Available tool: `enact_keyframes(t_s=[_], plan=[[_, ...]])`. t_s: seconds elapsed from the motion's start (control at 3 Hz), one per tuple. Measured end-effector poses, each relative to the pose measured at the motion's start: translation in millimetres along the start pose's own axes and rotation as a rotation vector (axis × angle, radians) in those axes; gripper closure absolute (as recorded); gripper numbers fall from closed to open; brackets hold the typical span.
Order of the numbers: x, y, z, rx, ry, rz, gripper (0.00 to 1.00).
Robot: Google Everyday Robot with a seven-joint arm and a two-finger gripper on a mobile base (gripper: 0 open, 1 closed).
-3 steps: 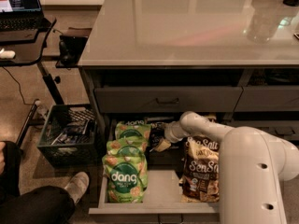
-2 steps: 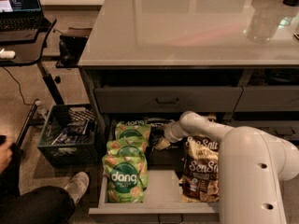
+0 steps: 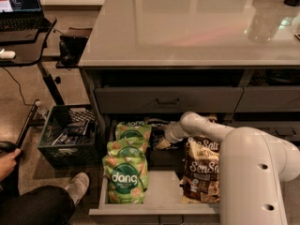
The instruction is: Pick blue chip bag from middle drawer and place on counter
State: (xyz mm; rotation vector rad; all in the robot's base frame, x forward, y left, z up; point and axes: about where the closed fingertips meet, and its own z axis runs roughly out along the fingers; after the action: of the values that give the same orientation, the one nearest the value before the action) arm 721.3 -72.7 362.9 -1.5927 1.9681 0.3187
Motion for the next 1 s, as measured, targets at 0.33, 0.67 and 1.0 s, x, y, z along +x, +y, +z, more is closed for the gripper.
enact_keyframes(t_s=[0.33, 0.67, 1.0], plan=[[0, 0, 0, 0.000, 0.000, 0.000, 1.00], [-3, -1, -5, 0.000, 0.000, -0.001, 1.00], [-21, 6, -35, 0.053, -0.053, -0.060, 1.00]])
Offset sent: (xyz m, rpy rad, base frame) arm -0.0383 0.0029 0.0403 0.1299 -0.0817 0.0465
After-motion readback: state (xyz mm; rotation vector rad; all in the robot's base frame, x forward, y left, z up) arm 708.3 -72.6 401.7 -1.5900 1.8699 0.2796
